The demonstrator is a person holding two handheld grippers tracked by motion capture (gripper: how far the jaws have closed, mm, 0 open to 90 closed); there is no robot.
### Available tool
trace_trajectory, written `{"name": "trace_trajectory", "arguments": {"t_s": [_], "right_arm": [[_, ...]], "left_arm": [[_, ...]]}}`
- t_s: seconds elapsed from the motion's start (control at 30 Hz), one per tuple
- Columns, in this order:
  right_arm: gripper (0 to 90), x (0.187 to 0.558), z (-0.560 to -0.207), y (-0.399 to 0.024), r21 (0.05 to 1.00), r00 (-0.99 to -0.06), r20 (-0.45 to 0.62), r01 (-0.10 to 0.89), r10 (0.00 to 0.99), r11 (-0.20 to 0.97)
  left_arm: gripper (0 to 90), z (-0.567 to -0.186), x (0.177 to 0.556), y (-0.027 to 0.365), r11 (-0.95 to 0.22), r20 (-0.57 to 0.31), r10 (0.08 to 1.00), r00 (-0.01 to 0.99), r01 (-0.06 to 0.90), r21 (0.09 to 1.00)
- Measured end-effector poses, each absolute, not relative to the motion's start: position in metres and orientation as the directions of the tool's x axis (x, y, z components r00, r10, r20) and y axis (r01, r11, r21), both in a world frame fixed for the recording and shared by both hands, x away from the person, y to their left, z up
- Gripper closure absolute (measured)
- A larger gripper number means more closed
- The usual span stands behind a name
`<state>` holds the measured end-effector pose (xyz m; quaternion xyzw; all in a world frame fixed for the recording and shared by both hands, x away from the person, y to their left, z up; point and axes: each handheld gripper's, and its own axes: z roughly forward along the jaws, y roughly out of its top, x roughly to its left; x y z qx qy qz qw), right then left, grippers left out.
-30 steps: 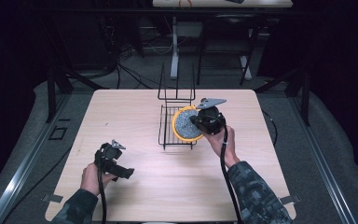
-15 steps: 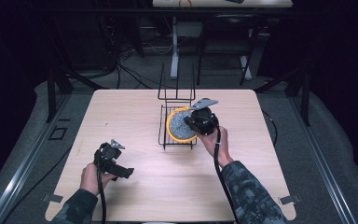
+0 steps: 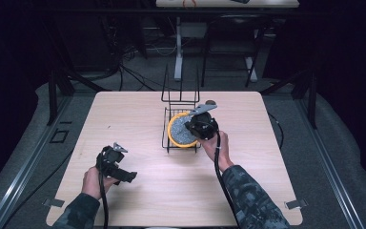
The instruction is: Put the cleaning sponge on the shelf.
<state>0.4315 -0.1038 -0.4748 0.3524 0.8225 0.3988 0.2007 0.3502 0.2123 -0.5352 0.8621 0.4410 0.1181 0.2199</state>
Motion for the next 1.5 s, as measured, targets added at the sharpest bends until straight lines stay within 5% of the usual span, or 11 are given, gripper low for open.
{"name": "trace_trajectory", "arguments": {"t_s": [1.5], "right_arm": [[87.9,0.456,-0.506,-0.086,0.750,-0.638,-0.045,0.487,0.769,0.447]], "left_arm": [[0.1,-0.536,0.350,0.211,-0.532,0.006,0.799,0.601,0.702,0.474]]}}
